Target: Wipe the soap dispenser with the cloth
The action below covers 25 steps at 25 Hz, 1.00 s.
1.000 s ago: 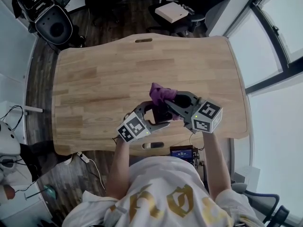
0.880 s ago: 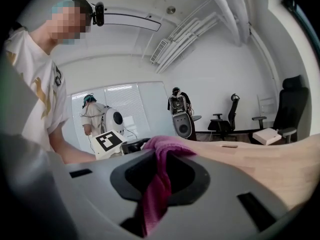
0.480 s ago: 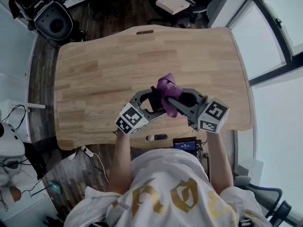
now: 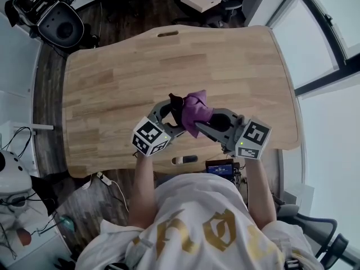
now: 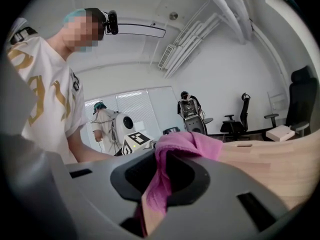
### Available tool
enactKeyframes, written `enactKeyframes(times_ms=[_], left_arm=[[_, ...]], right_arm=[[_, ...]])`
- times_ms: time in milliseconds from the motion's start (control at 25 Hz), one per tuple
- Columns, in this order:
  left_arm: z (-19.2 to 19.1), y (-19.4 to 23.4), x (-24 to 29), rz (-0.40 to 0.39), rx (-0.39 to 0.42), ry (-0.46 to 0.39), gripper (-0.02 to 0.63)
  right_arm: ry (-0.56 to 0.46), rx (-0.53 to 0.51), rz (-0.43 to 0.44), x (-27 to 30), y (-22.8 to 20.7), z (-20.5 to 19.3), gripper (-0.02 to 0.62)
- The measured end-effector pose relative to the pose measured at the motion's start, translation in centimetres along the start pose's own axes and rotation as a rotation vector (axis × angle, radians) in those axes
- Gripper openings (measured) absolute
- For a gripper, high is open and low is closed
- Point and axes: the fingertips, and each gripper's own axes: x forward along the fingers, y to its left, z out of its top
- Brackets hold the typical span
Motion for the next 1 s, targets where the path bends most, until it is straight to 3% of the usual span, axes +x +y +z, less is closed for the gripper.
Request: enactKeyframes(times_ms=[160,680,800,1000], left_arm=[[0.5,-0.1,-0.4,-0.007,-0.01,-0.021,0.356],[3.0,-3.0,0.4,-0.101,0.009,-0.088,0.356],[3.5,-3.8,0.7,-0.121,0.011,-0.102,0.356],[4.1,-3.6,0.4,-0.126,-0.006,-0.131,0.356]], right_arm=[[-0.027,0.022,-0.029,-0.2,-0.3,-0.3,0.055],[-0.184,0.095,-0.243,-2.2,-5.1,1.8,0.055],[-0.197,0.139,-0.328,-2.8,-6.8,1.4,0.055],[-0.196,0.175,-0.376,-2.7,-7.8,0.9,0.055]])
